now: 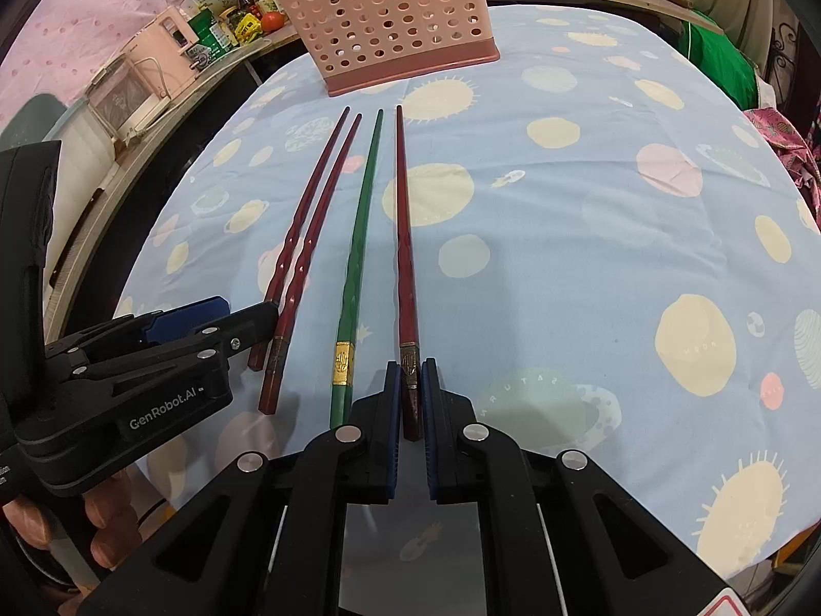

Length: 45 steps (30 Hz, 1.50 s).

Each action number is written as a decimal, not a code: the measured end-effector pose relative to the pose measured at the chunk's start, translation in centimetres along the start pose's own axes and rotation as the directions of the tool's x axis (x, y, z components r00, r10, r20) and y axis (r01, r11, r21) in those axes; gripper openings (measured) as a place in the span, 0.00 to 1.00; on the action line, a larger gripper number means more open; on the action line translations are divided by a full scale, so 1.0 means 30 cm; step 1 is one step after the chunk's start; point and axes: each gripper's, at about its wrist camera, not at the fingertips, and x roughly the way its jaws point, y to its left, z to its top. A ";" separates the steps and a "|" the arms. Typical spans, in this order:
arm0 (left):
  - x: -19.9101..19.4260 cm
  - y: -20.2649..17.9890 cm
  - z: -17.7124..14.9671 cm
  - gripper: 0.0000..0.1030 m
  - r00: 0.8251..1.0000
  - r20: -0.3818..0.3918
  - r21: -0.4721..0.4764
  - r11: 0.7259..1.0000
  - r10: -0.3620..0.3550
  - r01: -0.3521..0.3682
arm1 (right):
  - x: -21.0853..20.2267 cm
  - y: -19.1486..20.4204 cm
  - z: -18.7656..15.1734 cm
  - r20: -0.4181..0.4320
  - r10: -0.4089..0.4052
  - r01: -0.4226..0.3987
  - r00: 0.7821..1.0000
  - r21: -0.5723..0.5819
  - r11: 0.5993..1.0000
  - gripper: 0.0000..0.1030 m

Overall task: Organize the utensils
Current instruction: 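Grasp a dark red chopstick with the right tool while the left tool grasps another dark red one, then lift both dark red chopsticks and carry them above the pink caddy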

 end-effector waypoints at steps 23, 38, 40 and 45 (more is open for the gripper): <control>-0.032 0.029 -0.005 0.07 1.000 0.001 -0.023 1.000 -0.017 0.017 | -0.027 -0.003 0.004 0.028 -0.002 0.002 1.000 -0.002 1.000 0.07; -0.225 0.103 0.099 0.07 0.990 0.132 -0.087 0.994 -0.054 0.066 | -0.236 -0.023 0.166 0.213 0.016 -0.021 0.977 0.024 0.999 0.07; -0.260 0.112 0.127 0.07 0.985 0.161 -0.094 0.993 -0.058 0.074 | -0.274 -0.030 0.201 0.250 0.019 -0.027 0.968 0.030 0.999 0.07; -0.338 0.133 0.210 0.07 0.970 0.237 -0.099 0.992 -0.057 0.083 | -0.353 -0.039 0.300 0.333 0.030 -0.045 0.942 0.036 0.998 0.07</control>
